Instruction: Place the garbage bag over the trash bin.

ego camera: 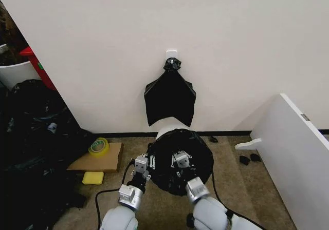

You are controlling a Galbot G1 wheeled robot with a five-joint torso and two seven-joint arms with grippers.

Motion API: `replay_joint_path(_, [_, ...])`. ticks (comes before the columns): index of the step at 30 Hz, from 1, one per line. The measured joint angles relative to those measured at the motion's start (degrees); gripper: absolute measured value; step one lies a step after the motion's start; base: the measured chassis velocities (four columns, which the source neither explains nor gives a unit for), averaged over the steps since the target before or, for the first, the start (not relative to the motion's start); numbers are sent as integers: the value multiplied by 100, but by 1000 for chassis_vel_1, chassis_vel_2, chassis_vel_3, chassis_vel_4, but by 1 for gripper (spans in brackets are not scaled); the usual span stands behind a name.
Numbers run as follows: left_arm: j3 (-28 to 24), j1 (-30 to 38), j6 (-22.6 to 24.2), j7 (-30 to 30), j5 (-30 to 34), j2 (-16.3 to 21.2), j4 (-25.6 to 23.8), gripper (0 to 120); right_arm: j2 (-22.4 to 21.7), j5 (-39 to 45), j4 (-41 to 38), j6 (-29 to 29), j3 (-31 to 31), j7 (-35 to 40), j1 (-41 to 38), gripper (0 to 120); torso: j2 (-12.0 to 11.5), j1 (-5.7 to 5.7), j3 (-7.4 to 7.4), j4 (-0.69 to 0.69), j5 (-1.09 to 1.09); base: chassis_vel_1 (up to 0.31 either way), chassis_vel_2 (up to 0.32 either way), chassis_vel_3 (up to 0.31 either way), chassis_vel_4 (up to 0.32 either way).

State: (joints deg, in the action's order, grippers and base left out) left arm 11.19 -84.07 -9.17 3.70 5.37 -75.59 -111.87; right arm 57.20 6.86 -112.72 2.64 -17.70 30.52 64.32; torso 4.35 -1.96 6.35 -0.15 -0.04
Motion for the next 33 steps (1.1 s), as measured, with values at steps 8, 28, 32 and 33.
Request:
replay_joint_path(8, [-55,-186,-113,-40,-262,40,-85,0,484,624,1052,809,-271,529,-948,0,0,0,1,2,1,0,0,0,0])
replay_joint_path(28, [-98,-276,-147,-74,-411,75,-131,0,452,-420,1614,958,-147,364,-855,0,0,0,0,0,1,0,0,0,0])
replay_joint_path(32, [-139,-357,-168,-111,-480,94,-190,0,454,-36,1592,1447,-207,563,-966,0,0,0,0,1,0,0,0,0,0])
replay_joint_path(33, [-150,-382,-177,-130,-507,96,-208,0,460,54,1602,1555,-213,618,-1002,0,0,0,0,1,1,0,0,0,0])
